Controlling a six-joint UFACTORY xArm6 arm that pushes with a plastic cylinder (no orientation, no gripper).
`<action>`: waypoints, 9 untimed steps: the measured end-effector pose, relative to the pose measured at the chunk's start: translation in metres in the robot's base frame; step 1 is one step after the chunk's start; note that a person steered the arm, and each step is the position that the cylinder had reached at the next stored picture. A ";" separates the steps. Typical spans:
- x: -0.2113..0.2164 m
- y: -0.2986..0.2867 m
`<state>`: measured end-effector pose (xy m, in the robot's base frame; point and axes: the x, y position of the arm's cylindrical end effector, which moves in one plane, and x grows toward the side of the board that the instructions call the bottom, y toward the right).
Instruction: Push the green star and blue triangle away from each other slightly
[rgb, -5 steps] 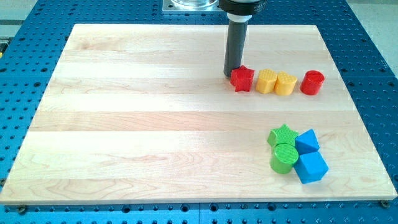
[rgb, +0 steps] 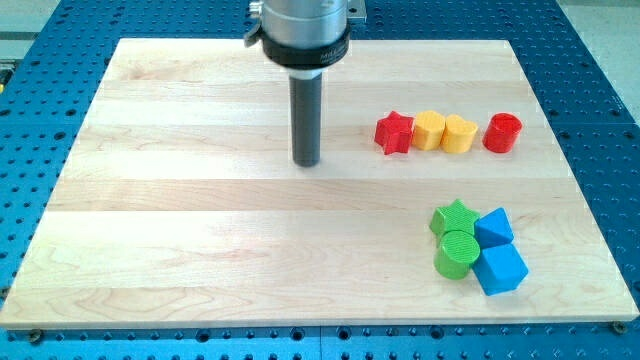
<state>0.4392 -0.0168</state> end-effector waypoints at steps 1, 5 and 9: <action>0.005 0.000; 0.064 0.099; 0.116 0.109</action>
<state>0.5551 0.0927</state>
